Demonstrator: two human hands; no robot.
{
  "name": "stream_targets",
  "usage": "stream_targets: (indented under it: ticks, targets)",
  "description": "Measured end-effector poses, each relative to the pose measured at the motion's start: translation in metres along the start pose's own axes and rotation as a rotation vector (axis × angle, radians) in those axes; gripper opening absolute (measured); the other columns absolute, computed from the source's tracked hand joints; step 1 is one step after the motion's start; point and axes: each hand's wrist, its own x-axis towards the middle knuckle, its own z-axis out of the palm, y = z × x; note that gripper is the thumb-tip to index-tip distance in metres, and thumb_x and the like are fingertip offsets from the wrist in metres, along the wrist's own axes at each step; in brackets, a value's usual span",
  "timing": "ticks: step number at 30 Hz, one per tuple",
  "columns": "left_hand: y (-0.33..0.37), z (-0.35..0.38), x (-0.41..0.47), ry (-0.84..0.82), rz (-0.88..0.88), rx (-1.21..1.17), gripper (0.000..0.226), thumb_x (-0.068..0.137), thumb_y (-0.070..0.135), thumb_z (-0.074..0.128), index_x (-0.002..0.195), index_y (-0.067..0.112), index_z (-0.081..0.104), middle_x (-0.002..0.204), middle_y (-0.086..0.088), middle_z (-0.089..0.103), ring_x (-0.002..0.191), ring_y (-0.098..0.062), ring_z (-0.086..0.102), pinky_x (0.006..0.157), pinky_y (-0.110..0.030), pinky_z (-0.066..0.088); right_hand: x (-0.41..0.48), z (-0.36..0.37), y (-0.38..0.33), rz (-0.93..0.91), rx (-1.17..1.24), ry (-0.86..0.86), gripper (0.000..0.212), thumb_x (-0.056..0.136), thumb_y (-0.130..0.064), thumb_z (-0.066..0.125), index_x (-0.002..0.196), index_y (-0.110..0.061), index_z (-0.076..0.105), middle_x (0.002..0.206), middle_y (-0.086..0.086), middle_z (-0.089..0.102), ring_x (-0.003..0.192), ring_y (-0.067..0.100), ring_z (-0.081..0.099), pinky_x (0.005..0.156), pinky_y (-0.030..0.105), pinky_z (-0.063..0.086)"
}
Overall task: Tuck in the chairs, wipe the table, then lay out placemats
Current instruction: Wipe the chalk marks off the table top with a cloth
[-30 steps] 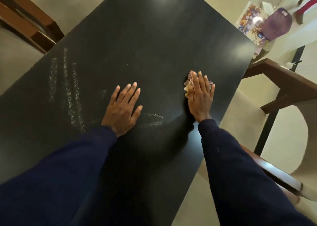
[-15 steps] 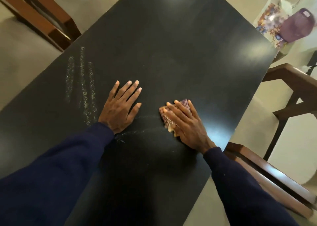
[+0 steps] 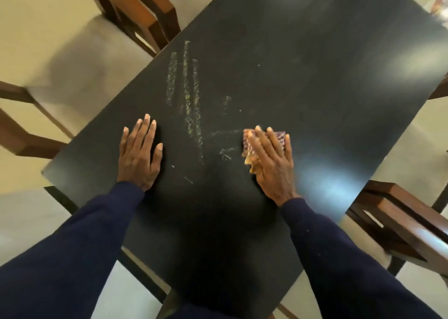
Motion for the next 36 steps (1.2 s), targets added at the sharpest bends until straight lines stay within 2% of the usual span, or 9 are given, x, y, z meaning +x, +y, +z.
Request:
stream_targets:
  ticks: [4,9,11,17,21,23,29,32,36]
  targets:
    - [-0.02,-0.002,-0.026,-0.016,0.013,-0.006,0.056,0.114,0.031,0.033,0.166,0.01,0.033,0.175,-0.008,0.024,0.163,-0.026,0.019,0.13,-0.056,0.019,-0.047,-0.009,0.015,-0.129,0.005,-0.019,0.07,0.098,-0.022,0.061,0.165,-0.019,0.04,0.175,0.004,0.028,0.164,0.028,0.021,0.126,0.067,0.021]
    - [-0.023,-0.001,-0.028,0.012,0.011,-0.008,0.054,0.113,0.029,0.036,0.165,0.012,0.036,0.175,-0.007,0.026,0.163,-0.023,0.019,0.131,-0.053,0.021,-0.022,-0.008,0.014,0.521,-0.044,0.118,0.056,0.114,-0.034,0.032,0.168,-0.023,0.031,0.176,0.004,0.026,0.164,0.029,0.02,0.129,0.064,0.014]
    - [-0.024,-0.001,-0.031,0.015,0.003,-0.011,0.054,0.113,0.029,0.037,0.164,0.013,0.036,0.174,-0.006,0.027,0.163,-0.022,0.02,0.131,-0.052,0.02,0.007,0.001,-0.009,0.595,-0.05,0.135,0.059,0.111,-0.031,0.032,0.169,-0.025,0.029,0.176,0.003,0.027,0.163,0.03,0.021,0.129,0.065,0.012]
    - [-0.028,-0.001,-0.03,-0.001,-0.012,-0.028,0.056,0.11,0.033,0.04,0.164,0.015,0.038,0.174,-0.006,0.029,0.162,-0.023,0.022,0.132,-0.049,0.018,0.013,0.02,-0.105,0.141,-0.036,0.024,0.08,0.091,-0.026,0.047,0.169,-0.024,0.03,0.177,0.003,0.023,0.165,0.027,0.015,0.13,0.065,0.011]
    - [-0.027,-0.001,-0.031,-0.018,-0.001,-0.029,0.06,0.109,0.038,0.041,0.164,0.017,0.037,0.175,-0.006,0.026,0.163,-0.024,0.02,0.132,-0.049,0.016,-0.04,0.012,-0.099,-0.217,-0.007,-0.045,0.078,0.092,-0.025,0.064,0.165,-0.019,0.039,0.176,0.004,0.027,0.164,0.028,0.02,0.127,0.067,0.019]
    - [-0.027,-0.003,-0.03,-0.022,0.001,-0.02,0.06,0.109,0.04,0.041,0.164,0.018,0.037,0.175,-0.005,0.025,0.163,-0.023,0.02,0.132,-0.05,0.016,-0.048,0.006,-0.079,-0.172,-0.03,-0.003,0.076,0.092,-0.022,0.061,0.165,-0.02,0.039,0.175,0.004,0.03,0.163,0.029,0.023,0.126,0.067,0.021]
    - [-0.029,-0.002,-0.03,-0.023,0.009,0.005,0.06,0.11,0.04,0.04,0.165,0.018,0.037,0.175,-0.005,0.024,0.163,-0.024,0.019,0.131,-0.051,0.018,0.035,0.023,-0.096,0.46,-0.043,0.136,0.057,0.111,-0.032,0.032,0.168,-0.024,0.032,0.176,0.002,0.027,0.163,0.029,0.022,0.129,0.065,0.013]
    - [-0.029,-0.002,-0.03,-0.024,0.008,-0.004,0.059,0.11,0.039,0.04,0.164,0.018,0.038,0.175,-0.005,0.025,0.163,-0.024,0.019,0.131,-0.05,0.017,0.062,0.034,-0.141,0.356,-0.04,0.113,0.069,0.099,-0.029,0.035,0.168,-0.024,0.032,0.175,0.004,0.028,0.163,0.031,0.023,0.129,0.067,0.012]
    - [-0.03,-0.004,-0.03,0.006,0.0,-0.046,0.056,0.109,0.035,0.042,0.162,0.017,0.042,0.174,-0.006,0.029,0.162,-0.024,0.022,0.131,-0.05,0.019,0.025,0.039,-0.174,-0.082,-0.023,0.002,0.084,0.094,-0.029,0.066,0.169,-0.023,0.03,0.177,0.006,0.022,0.165,0.031,0.014,0.128,0.068,0.013]
